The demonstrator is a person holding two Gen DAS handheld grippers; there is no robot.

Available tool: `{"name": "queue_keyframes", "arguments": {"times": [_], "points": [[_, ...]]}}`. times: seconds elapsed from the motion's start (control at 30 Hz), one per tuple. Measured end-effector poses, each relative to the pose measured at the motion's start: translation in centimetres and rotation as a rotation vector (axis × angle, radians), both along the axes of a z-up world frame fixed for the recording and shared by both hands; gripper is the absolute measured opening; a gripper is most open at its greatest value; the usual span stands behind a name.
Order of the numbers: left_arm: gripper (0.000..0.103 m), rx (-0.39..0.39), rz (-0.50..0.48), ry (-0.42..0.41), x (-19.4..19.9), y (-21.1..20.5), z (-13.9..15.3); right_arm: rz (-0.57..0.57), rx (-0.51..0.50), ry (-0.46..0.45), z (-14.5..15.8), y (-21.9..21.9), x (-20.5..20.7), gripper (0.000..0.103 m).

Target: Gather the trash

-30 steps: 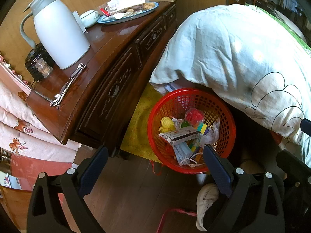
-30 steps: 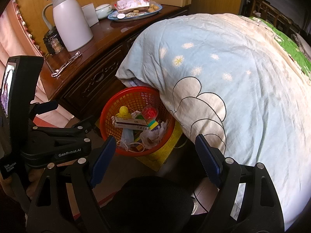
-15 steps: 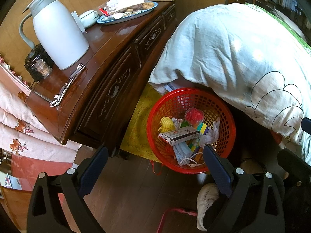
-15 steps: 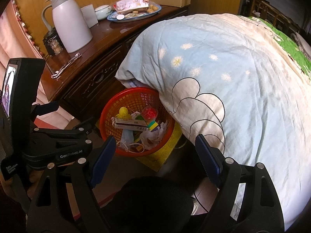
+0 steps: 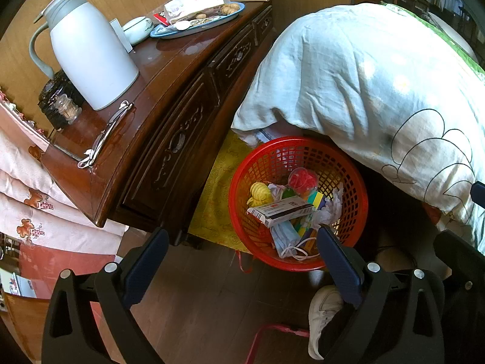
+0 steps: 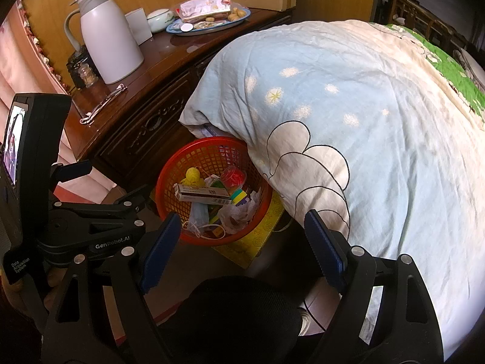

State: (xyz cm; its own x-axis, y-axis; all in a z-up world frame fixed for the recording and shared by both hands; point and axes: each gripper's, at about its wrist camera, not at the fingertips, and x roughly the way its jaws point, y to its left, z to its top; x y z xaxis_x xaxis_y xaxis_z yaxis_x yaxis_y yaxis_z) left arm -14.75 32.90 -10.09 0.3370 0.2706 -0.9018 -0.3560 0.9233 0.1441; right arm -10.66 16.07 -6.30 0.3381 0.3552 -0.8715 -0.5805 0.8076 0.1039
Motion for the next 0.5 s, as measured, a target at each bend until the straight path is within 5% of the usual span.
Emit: {"name": "queue_keyframes", "arguments": {"times": [0.5], "points": [[0.096, 0.002, -0.003, 0.003, 0.08, -0.16, -0.10, -0.001, 0.001, 0.001, 0.02, -0.09, 0.02, 0.081]]}}
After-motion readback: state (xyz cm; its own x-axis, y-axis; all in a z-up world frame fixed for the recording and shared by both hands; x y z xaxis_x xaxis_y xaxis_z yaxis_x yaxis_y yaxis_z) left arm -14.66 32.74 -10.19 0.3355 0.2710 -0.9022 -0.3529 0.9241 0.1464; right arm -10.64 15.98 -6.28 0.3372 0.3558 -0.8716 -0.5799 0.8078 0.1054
